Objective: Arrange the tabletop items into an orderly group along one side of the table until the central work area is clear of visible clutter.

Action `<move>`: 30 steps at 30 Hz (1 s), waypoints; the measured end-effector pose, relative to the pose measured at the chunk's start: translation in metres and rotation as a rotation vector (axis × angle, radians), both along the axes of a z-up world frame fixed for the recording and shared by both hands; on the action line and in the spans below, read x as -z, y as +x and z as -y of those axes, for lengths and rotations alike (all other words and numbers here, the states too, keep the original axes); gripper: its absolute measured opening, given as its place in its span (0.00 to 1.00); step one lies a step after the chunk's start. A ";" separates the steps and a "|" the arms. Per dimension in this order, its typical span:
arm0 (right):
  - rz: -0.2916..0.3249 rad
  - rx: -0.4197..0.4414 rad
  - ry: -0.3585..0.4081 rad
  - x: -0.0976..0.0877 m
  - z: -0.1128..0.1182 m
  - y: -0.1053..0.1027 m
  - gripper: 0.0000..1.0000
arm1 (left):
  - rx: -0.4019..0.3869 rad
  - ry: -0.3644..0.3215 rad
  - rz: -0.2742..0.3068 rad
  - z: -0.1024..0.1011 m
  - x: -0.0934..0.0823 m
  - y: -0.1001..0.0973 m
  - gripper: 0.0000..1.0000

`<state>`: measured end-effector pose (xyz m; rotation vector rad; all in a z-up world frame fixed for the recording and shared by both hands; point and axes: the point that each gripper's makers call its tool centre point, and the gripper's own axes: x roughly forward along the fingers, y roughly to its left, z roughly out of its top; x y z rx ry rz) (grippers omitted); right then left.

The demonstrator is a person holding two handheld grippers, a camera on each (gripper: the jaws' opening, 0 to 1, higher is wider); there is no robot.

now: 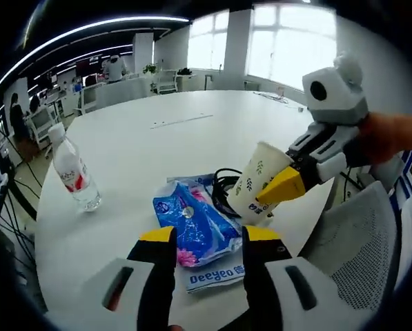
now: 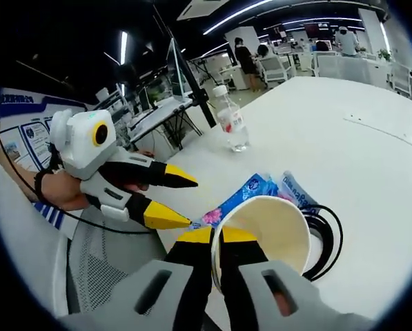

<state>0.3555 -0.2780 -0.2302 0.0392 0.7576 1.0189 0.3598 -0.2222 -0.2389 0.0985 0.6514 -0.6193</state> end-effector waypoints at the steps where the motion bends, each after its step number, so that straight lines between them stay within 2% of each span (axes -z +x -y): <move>1: 0.001 0.000 0.000 0.000 -0.001 0.002 0.00 | -0.011 -0.002 0.001 -0.003 -0.001 0.000 0.37; 9: 0.007 -0.006 -0.015 0.002 -0.011 0.007 0.00 | -0.065 -0.014 0.002 -0.020 -0.001 0.001 0.38; 19: 0.019 -0.010 -0.046 0.007 -0.029 0.016 0.00 | -0.163 -0.060 -0.008 -0.045 0.001 -0.001 0.39; 25: 0.038 -0.021 -0.083 0.011 -0.038 0.032 0.00 | -0.195 -0.070 -0.016 -0.055 0.004 -0.004 0.39; 30: 0.069 -0.069 -0.134 0.018 -0.049 0.047 0.00 | -0.207 -0.078 -0.008 -0.062 0.002 -0.003 0.39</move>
